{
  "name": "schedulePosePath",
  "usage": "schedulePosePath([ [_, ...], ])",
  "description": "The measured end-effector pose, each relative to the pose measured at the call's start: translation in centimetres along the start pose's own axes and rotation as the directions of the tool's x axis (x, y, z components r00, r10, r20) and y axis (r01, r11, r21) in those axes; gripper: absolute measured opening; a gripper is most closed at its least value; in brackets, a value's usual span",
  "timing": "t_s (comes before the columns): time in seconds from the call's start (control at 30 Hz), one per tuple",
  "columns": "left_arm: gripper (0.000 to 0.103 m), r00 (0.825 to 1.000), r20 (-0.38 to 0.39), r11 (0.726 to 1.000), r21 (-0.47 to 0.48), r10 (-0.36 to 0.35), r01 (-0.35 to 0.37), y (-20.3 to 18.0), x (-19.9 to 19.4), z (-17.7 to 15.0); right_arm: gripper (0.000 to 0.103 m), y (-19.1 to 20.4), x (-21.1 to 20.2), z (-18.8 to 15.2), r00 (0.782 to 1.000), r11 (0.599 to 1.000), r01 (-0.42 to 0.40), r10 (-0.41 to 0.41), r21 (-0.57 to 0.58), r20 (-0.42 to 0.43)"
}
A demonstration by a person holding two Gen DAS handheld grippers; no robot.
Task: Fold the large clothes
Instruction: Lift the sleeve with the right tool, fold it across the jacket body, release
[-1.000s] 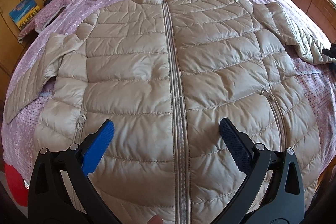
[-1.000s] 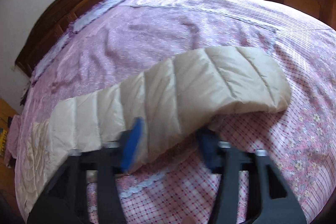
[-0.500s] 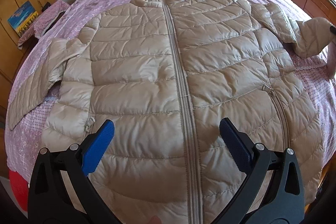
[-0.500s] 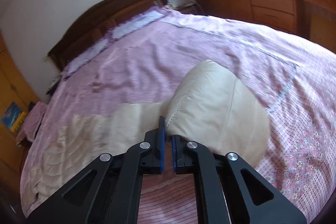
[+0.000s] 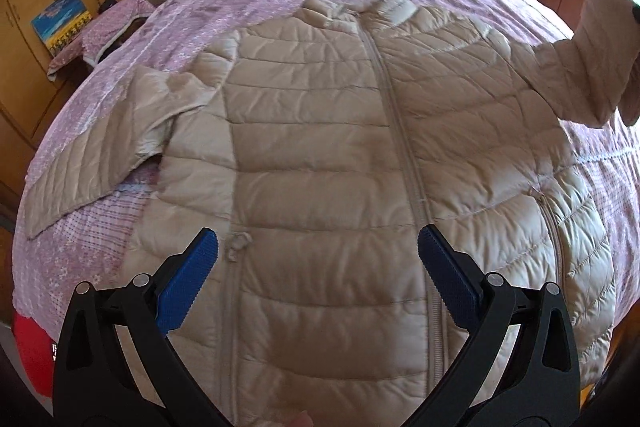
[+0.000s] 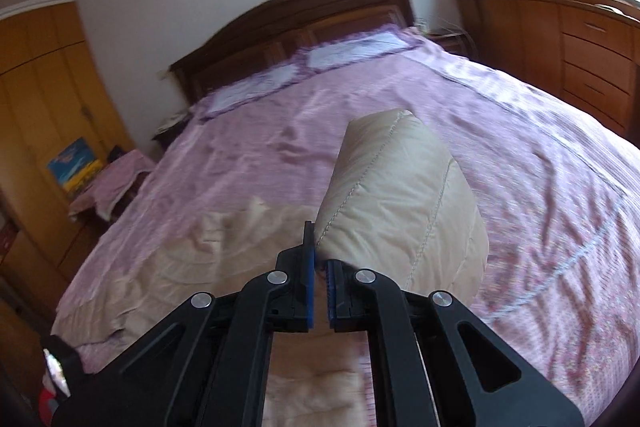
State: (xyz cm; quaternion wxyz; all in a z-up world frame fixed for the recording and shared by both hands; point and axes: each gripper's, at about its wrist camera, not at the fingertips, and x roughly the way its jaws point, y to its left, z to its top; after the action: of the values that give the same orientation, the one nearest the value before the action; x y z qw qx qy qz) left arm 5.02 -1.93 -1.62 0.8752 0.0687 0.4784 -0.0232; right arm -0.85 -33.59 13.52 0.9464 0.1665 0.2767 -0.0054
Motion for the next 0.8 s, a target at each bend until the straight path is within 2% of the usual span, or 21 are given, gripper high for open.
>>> schedulePosePath([
  [0.23, 0.1, 1.0, 0.01, 0.999, -0.039, 0.004, -0.004, 2.5, -0.2, 0.1, 0.006, 5.2, 1.8, 0.0, 0.997, 0.996, -0.075, 0.073, -0.046, -0.034],
  [0.47, 0.1, 1.0, 0.019, 0.996, -0.082, 0.019, -0.017, 4.7, -0.2, 0.0, 0.006, 10.7, 5.4, -1.8, 0.981, 0.985, -0.156, 0.146, -0.069, -0.127],
  [0.6, 0.1, 0.999, 0.018, 0.994, -0.104, 0.028, -0.026, 5.9, 0.0, -0.1, 0.006, 13.7, 8.0, -3.4, 0.968, 0.979, -0.179, 0.158, -0.096, -0.194],
  [0.8, 0.1, 0.999, 0.007, 0.991, -0.129, 0.032, -0.031, 7.5, 0.6, -0.6, 0.006, 16.1, 11.4, -6.7, 0.947, 0.977, -0.183, 0.145, -0.112, -0.286],
])
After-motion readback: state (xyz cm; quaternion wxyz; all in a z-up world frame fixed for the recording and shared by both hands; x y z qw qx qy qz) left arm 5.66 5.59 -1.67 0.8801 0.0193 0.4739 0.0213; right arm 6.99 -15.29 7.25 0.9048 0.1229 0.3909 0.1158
